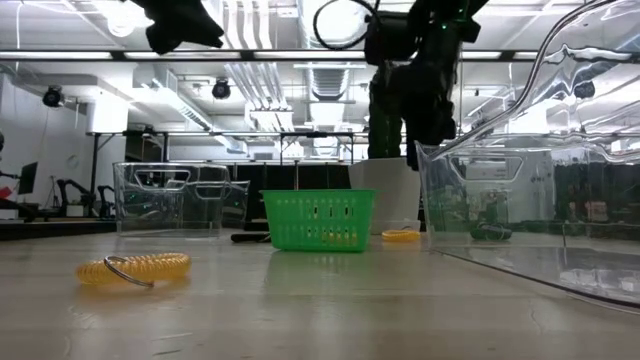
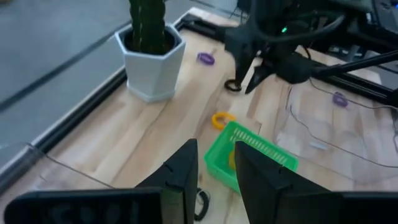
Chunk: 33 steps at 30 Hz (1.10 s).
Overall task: Sort spring keychains
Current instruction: Put the top right yellow spring keychain into the green basket
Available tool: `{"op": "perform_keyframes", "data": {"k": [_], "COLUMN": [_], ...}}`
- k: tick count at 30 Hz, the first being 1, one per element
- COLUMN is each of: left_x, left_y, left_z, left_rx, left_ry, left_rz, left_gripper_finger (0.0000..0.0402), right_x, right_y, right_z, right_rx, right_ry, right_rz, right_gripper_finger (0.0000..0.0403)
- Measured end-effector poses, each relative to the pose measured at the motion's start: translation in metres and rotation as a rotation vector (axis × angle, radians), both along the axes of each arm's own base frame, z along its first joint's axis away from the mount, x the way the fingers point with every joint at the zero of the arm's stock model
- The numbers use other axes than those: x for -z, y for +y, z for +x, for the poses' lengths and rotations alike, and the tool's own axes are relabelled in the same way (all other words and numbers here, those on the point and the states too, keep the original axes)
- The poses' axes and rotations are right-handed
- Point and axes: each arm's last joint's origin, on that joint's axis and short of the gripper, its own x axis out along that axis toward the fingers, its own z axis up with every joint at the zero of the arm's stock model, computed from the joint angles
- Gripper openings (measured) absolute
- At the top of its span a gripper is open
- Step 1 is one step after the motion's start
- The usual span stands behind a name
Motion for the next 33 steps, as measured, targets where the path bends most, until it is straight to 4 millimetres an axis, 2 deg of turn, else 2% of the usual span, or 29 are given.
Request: {"op": "perform_keyframes", "data": {"k": [7,14,22,33], "left_x": [0.002,0.021,0.043,0.043], "left_y": [-0.004,-0.008,-0.011,-0.011], "left_z": [-0.014,-0.027,-0.04,-0.043], "left_rx": [0.03,0.077,0.055,0.053], "left_ry": [-0.079,-0.2,-0.21,-0.226], "left_rz": [0.028,0.017,-0.041,-0.045], "left_gripper_finger": [0.0099,0.0099,0.0099,0.0099], "right_x": [0.015,0.029,0.043,0.046], "right_y": [-0.002,-0.004,-0.006,-0.008], "right_z": [0.006,0.011,0.018,0.023], "right_rx": [0.053,0.075,0.138,0.233], "right_ry": [0.048,0.084,0.107,0.08], "right_rz": [0.029,0.041,0.05,0.016], "right_gripper_finger": [0.0153,0.0162,0.0162,0.0163]}}
